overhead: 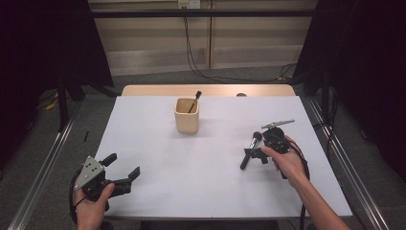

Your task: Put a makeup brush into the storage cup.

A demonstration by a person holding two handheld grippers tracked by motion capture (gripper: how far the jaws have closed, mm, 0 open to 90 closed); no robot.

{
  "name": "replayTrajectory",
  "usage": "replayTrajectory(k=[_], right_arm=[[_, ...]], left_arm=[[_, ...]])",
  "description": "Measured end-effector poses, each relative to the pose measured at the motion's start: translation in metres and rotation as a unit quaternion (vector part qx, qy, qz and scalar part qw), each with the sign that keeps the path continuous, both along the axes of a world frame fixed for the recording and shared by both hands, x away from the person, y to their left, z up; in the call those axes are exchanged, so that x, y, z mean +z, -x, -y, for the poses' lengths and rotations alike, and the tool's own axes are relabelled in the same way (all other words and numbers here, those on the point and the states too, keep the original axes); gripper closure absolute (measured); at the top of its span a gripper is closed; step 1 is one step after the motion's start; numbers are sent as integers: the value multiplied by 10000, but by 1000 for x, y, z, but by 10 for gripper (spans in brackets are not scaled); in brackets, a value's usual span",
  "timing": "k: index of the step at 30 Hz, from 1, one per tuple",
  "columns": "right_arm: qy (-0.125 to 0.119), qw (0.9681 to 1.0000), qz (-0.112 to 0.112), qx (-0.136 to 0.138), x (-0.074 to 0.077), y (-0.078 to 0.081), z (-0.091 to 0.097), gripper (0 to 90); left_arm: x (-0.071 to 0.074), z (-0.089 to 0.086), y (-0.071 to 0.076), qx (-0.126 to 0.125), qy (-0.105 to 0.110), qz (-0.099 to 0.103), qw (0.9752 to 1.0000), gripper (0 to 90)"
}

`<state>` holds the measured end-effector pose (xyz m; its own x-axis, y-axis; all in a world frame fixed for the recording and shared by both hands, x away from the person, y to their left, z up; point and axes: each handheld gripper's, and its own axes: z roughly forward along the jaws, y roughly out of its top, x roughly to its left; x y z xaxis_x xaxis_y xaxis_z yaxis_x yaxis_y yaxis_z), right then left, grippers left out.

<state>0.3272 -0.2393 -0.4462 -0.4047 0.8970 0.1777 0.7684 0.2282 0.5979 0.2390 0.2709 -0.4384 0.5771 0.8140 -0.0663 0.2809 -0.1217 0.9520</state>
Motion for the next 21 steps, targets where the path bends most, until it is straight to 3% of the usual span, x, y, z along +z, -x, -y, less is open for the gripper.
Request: replayTrajectory(k=[3, 8, 14, 19, 21], right_arm=[[149, 9998, -141, 47, -2, -3, -5, 68], [273, 9979, -576, 146, -3, -8, -14, 68], [514, 9925, -1090, 184, -7, -12, -20, 67], [720, 9877, -1369, 246, -10, -16, -24, 64], [687, 9869, -1441, 212, -11, -18, -24, 75]], left_arm=[[0, 0, 0, -23, -23, 0, 10000, 40], [0, 0, -1, -15, -33, -18, 10000, 40], [0, 0, 0, 5, -73, 5, 10000, 40], [0, 0, 0, 0, -107, 1, 9999, 40], [-1, 1, 0, 8, -107, -10, 9999, 40]])
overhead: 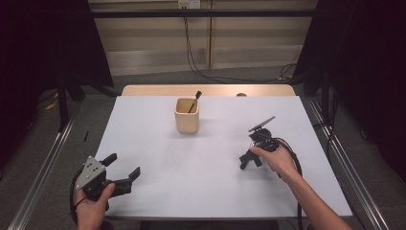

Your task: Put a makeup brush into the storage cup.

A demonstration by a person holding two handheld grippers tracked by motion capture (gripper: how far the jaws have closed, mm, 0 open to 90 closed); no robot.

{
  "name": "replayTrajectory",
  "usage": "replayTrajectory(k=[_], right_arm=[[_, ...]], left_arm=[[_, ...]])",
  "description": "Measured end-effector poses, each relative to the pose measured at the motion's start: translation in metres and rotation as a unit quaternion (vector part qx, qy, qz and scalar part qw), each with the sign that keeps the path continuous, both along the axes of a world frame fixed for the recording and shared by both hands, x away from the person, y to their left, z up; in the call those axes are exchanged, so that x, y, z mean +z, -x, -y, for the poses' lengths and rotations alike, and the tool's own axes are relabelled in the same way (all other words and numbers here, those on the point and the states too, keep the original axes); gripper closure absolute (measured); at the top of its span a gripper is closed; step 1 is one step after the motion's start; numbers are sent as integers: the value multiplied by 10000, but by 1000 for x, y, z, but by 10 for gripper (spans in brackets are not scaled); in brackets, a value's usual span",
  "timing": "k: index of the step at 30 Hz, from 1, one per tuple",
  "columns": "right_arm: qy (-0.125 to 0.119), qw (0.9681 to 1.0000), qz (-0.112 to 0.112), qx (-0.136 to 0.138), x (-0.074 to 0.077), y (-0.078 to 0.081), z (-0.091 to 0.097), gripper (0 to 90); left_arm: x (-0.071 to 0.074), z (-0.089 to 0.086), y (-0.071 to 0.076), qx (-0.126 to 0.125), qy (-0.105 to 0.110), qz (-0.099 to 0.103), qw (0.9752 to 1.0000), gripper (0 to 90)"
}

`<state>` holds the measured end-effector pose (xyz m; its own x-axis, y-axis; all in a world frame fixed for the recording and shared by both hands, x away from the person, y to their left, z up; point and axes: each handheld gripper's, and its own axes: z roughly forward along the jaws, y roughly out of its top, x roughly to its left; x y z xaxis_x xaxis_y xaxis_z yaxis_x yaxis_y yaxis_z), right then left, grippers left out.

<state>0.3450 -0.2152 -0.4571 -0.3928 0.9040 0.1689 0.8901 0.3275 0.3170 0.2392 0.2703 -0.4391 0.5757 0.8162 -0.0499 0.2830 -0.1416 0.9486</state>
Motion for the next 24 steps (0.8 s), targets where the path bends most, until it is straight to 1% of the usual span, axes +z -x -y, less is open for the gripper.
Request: replayTrajectory(k=[1, 3, 6, 9, 11, 12, 14, 18, 21, 23, 24], right_arm=[[11, 10000, -7, -33, 0, -1, -1, 78], [108, 9999, 36, -66, 0, -2, -2, 78], [167, 9998, -60, -28, 0, -4, -5, 87], [243, 9996, -135, -63, 0, -6, -9, 120], [304, 9993, -201, -101, -1, -8, -11, 106], [349, 9991, -216, -88, -1, -8, -12, 105], [466, 9986, -226, -131, -1, -9, -15, 131], [730, 9969, -258, -162, -2, -10, -21, 143], [958, 9950, -257, -93, -2, -11, -26, 167], [969, 9949, -286, -59, -2, -11, -26, 174], [975, 9947, -312, -53, -2, -11, -26, 179]], left_arm=[[0, 0, 0, -5, -24, -3, 10000, 40], [0, 0, 0, -6, -20, -5, 10000, 40], [0, 0, 0, -10, -27, -9, 10000, 40], [0, 0, 0, -22, -34, -6, 10000, 40], [-1, 1, 0, -38, -50, -11, 10000, 40], [-1, 2, 0, -63, -29, -25, 10000, 40], [-1, 2, 1, -90, -20, -24, 10000, 40], [-1, 3, 0, -132, -115, -17, 9998, 40], [-1, 3, 1, -128, -114, -11, 9999, 40], [-1, 3, 1, -112, -181, 7, 9998, 40], [-1, 3, 1, -116, -163, -5, 9998, 40]])
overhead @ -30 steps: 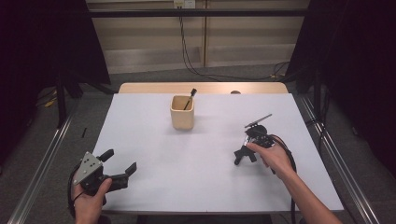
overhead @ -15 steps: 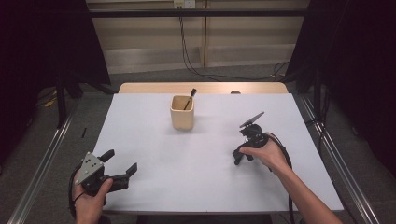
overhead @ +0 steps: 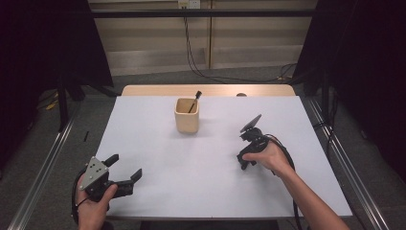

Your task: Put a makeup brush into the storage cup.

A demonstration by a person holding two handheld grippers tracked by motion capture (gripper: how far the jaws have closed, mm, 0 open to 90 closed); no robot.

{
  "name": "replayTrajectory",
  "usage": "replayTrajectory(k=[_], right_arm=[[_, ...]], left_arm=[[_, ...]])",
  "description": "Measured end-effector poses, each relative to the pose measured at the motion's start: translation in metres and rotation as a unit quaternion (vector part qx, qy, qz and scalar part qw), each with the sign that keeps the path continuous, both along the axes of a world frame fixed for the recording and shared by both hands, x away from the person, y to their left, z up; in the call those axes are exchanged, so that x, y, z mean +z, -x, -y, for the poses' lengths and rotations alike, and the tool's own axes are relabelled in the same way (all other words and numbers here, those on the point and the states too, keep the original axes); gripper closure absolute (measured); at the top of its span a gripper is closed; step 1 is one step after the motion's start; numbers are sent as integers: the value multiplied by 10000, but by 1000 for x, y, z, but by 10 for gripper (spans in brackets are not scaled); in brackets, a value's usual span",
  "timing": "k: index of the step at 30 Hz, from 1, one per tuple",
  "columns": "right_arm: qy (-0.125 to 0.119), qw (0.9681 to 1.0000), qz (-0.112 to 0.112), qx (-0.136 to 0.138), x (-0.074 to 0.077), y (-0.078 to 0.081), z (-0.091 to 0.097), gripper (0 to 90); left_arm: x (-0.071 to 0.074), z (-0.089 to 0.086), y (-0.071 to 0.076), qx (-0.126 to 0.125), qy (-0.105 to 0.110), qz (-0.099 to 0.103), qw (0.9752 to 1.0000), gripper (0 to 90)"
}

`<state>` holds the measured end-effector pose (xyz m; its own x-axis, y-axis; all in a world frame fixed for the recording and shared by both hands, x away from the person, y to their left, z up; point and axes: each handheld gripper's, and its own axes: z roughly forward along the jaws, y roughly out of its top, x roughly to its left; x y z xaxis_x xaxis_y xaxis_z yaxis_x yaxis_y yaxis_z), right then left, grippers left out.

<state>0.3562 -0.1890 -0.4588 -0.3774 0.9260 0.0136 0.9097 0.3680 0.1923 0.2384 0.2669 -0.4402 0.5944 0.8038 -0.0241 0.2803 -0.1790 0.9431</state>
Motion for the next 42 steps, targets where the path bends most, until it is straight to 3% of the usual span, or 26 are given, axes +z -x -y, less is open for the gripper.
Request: replayTrajectory(k=[8, 14, 18, 25, 32, 42], right_arm=[[94, 9996, -227, 118, 3, -5, -2, 265], [135, 9989, -347, 267, 6, -6, -3, 390], [103, 9990, -345, 271, 8, -5, 1, 536], [162, 9984, -460, 281, 9, -8, 0, 604], [157, 9980, -547, 271, 10, -13, 6, 744], [-112, 9991, -368, 201, 10, -8, 15, 758]], left_arm=[[0, 0, 0, 1, 12, -11, 10000, 40], [0, 0, -1, -6, 27, 1, 10000, 40], [0, -1, 0, 8, 28, 0, 10000, 40], [0, 1, -2, -30, 10, 8, 10000, 39], [0, 0, -1, 0, 30, 9, 10000, 39], [1, 0, 0, 45, 24, 36, 10000, 40]])
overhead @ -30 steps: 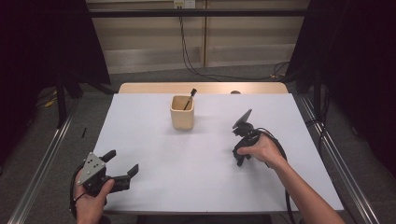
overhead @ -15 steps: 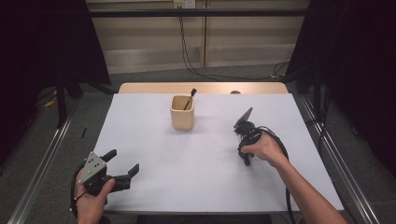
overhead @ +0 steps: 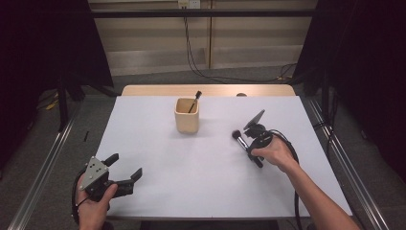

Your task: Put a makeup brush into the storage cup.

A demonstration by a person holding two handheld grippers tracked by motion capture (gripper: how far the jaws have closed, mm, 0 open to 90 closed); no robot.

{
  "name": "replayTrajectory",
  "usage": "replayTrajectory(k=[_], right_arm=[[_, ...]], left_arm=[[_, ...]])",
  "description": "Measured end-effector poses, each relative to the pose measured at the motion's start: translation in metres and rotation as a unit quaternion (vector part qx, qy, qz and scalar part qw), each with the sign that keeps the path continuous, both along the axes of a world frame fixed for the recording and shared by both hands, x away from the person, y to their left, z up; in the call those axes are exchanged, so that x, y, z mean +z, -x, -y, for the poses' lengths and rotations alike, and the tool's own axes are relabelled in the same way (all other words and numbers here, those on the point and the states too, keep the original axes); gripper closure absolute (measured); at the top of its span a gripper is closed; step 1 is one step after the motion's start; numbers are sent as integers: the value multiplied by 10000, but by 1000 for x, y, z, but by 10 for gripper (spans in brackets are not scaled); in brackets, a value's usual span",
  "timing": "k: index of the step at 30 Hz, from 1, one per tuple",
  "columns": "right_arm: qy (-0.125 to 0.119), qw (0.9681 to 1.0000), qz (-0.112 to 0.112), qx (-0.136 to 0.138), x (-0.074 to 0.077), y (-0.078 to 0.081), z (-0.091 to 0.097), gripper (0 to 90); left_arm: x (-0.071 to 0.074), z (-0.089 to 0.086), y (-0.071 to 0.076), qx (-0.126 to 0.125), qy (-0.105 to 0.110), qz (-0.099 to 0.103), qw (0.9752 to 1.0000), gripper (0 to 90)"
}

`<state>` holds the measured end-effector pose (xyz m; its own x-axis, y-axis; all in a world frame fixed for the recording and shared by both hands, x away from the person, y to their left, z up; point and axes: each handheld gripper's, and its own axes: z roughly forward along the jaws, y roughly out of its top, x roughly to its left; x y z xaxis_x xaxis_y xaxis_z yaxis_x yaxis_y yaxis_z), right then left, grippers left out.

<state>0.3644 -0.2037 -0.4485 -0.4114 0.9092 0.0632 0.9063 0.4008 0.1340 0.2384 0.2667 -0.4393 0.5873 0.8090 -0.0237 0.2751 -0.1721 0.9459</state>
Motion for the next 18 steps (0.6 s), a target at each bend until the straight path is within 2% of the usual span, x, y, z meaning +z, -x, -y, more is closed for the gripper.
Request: replayTrajectory(k=[3, 7, 10, 18], right_arm=[[-152, 9999, 38, -26, 0, 1, 4, 759], [-203, 9997, 106, -51, 1, 3, 8, 758], [-262, 9994, 208, -106, 1, 5, 11, 758], [-648, 9964, 546, -61, 8, 13, 14, 758]], left_arm=[[0, -1, 0, 38, 31, 1, 10000, 40], [0, 1, 2, -15, 3, -26, 10000, 40], [1, 2, 2, -43, 18, -25, 10000, 40], [1, 2, 2, -43, 10, -26, 10000, 39]])
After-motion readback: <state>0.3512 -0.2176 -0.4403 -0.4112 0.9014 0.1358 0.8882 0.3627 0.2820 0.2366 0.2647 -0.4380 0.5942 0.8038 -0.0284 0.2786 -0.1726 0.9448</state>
